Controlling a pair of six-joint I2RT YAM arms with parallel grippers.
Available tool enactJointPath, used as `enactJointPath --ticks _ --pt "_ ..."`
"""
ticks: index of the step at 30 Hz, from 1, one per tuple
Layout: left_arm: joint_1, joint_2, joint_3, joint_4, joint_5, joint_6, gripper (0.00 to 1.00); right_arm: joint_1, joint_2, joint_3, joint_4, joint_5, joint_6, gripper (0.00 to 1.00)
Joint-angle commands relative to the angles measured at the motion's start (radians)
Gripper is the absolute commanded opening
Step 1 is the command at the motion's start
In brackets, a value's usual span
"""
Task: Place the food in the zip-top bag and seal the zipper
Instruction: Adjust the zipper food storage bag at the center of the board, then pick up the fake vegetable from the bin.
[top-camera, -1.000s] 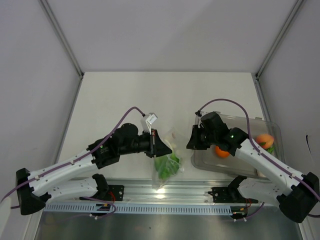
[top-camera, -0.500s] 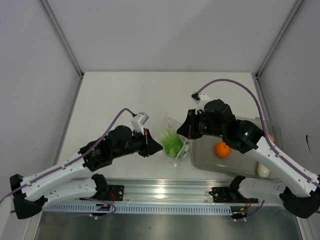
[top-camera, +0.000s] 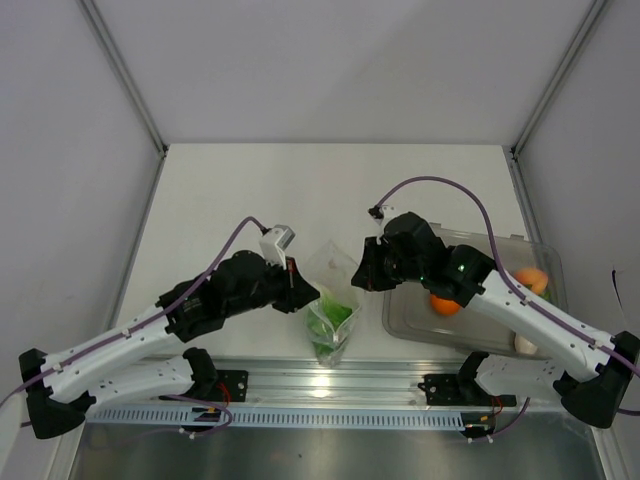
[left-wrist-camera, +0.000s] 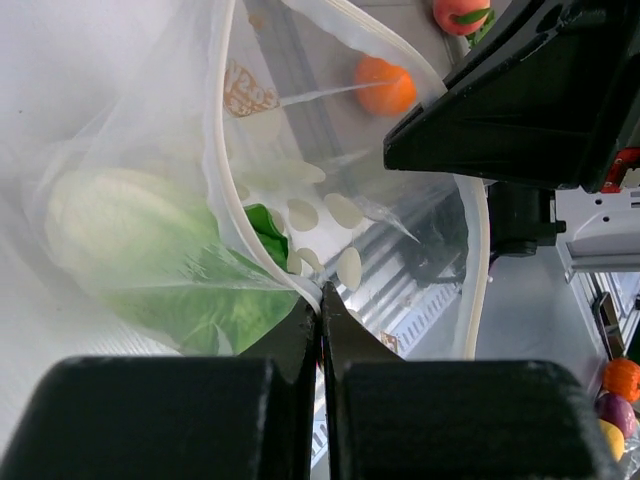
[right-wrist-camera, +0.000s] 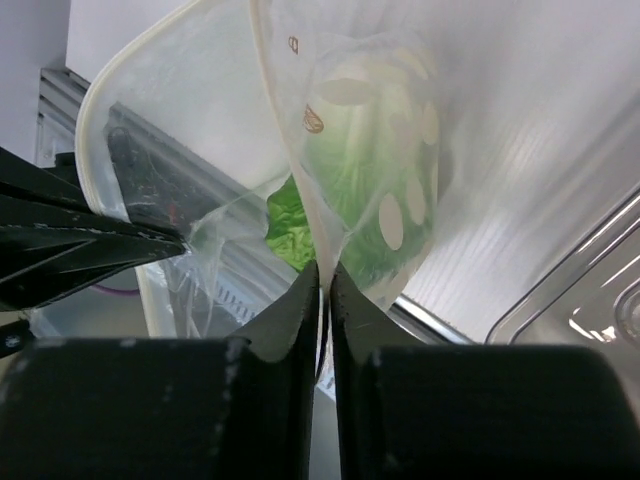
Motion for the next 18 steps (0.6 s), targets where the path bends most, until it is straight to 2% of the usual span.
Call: enactJointPath --ticks 1,3,5,10,12,13,18 --pt "0.009 -0.028 0.059 -0.030 -0.036 0.032 0.01 0.008 -0.013 0.045 0.014 0.038 0.001 0.13" --pt "0.010 -0.032 0.062 -0.035 -0.036 0.032 0.01 0.008 -0.011 0.058 -0.027 0.082 0.000 0.31" --pt "0.012 -0.035 0.068 -0.041 -0.036 0.034 0.01 0.008 -0.011 0.071 -0.090 0.139 0.001 0.37" --pt "0.018 -0.026 0.064 -0.042 -0.027 0.038 0.01 0.008 -0.036 0.112 -0.195 0.227 0.003 0.62" --pt "0.019 -0.018 0.065 -0.039 -0.024 0.040 0.01 0.008 -0.062 0.144 -0.224 0.256 0.014 0.82" --pt "0.021 -0.014 0.067 -0.039 -0.024 0.041 0.01 0.006 -0.072 0.158 -0.260 0.295 0.020 0.99" --pt "0.026 -0.005 0.068 -0.041 -0.018 0.046 0.01 -0.072 -0.170 0.224 -0.397 0.461 0.101 0.99"
